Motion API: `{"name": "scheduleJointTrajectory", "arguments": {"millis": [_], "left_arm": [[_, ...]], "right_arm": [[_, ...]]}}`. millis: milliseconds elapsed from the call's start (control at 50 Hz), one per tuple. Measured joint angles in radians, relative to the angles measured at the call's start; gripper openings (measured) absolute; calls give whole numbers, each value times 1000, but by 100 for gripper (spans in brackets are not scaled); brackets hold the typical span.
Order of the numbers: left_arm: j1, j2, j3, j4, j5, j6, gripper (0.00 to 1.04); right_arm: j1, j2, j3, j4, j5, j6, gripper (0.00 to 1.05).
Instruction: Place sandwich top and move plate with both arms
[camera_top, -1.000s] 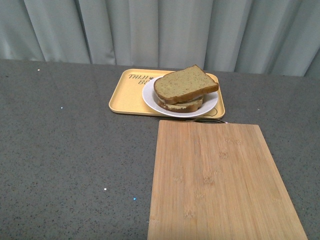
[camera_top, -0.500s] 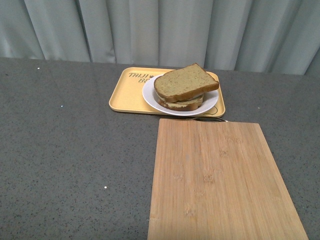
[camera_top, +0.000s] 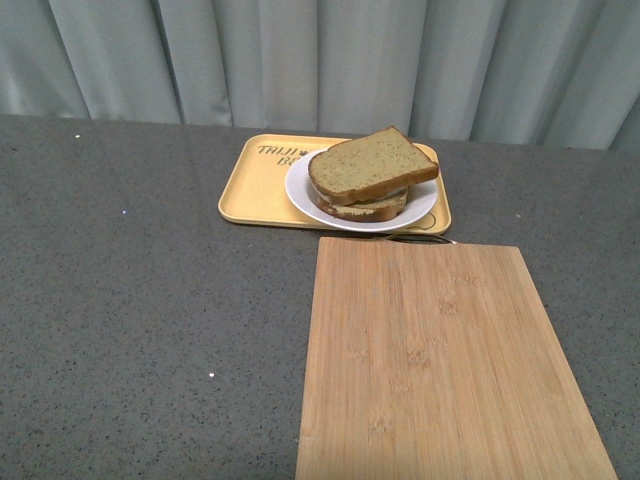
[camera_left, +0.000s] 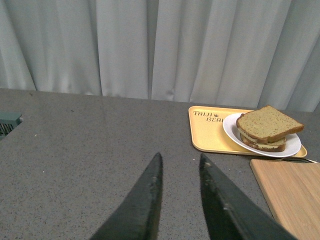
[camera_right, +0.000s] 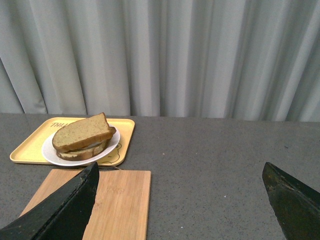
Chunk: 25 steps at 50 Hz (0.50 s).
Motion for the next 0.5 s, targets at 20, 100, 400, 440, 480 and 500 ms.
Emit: {"name": "scheduleJointTrajectory", "arguments": {"millis": [20, 100, 400, 440, 480, 500], "left_arm": [[0, 0, 0, 0, 0, 0, 30], [0, -1, 0, 0, 0, 0, 50], [0, -1, 0, 0, 0, 1, 100], [0, -1, 0, 0, 0, 1, 98], [0, -1, 0, 0, 0, 1, 98], [0, -1, 0, 0, 0, 1, 98]], "right_arm": [[0, 0, 0, 0, 0, 0, 95], [0, 0, 0, 0, 0, 0, 95], [0, 0, 0, 0, 0, 0, 95], [0, 0, 0, 0, 0, 0, 95], [0, 0, 0, 0, 0, 0, 95], [0, 0, 0, 0, 0, 0, 95]]}}
